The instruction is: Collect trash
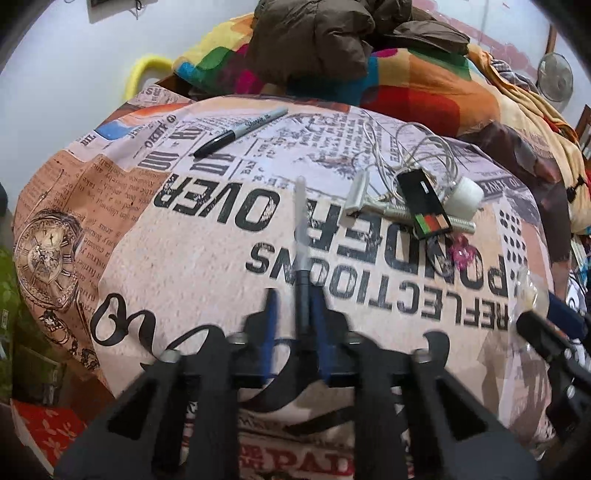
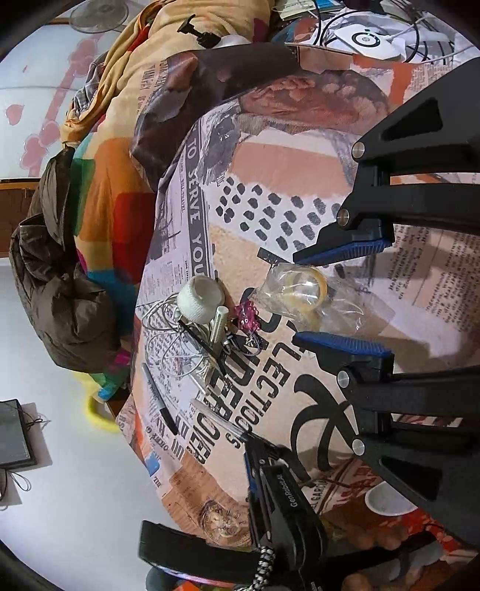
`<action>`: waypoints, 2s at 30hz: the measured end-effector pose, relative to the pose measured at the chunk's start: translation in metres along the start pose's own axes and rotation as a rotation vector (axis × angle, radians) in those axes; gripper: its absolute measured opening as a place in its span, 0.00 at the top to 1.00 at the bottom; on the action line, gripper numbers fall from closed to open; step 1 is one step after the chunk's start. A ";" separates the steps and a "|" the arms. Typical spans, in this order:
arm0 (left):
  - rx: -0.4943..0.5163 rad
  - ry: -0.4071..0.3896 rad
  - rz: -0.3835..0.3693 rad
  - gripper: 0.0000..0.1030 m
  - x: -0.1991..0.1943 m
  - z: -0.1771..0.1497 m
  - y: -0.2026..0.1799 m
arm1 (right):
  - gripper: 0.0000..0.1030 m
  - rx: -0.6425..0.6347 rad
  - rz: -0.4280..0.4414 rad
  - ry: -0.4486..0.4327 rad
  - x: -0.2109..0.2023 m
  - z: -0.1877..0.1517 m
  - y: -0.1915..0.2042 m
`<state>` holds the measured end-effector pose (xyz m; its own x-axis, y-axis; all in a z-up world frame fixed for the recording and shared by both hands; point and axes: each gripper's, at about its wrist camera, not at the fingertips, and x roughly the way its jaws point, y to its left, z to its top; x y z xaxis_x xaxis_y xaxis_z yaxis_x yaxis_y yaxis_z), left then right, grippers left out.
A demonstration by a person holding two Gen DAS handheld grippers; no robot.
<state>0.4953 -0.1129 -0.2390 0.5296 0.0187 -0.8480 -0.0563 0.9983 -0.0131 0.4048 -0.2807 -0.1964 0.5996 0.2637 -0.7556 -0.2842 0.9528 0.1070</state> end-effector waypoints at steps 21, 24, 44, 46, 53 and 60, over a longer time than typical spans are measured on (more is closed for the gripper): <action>0.014 -0.093 -0.145 1.00 -0.109 -0.016 0.024 | 0.68 -0.006 -0.001 -0.135 -0.080 0.024 0.026; 0.035 -0.082 -0.144 1.00 -0.102 -0.018 0.019 | 0.68 0.002 0.006 -0.142 -0.082 0.025 0.029; 0.053 0.076 -0.232 0.73 -0.028 0.001 -0.005 | 0.68 0.080 0.012 -0.077 -0.046 0.011 -0.004; 0.048 0.064 -0.269 0.70 -0.027 0.014 -0.015 | 0.68 0.082 0.009 -0.076 -0.043 0.011 -0.007; 0.056 0.065 -0.324 0.68 -0.003 0.053 -0.055 | 0.68 0.090 0.004 -0.066 -0.031 0.008 -0.023; -0.007 0.108 -0.327 0.68 0.038 0.073 -0.059 | 0.68 0.093 0.003 -0.058 -0.021 0.004 -0.034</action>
<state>0.5808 -0.1674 -0.2316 0.4279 -0.3085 -0.8495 0.0953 0.9501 -0.2970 0.4046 -0.3183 -0.1814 0.6421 0.2723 -0.7167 -0.2173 0.9611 0.1705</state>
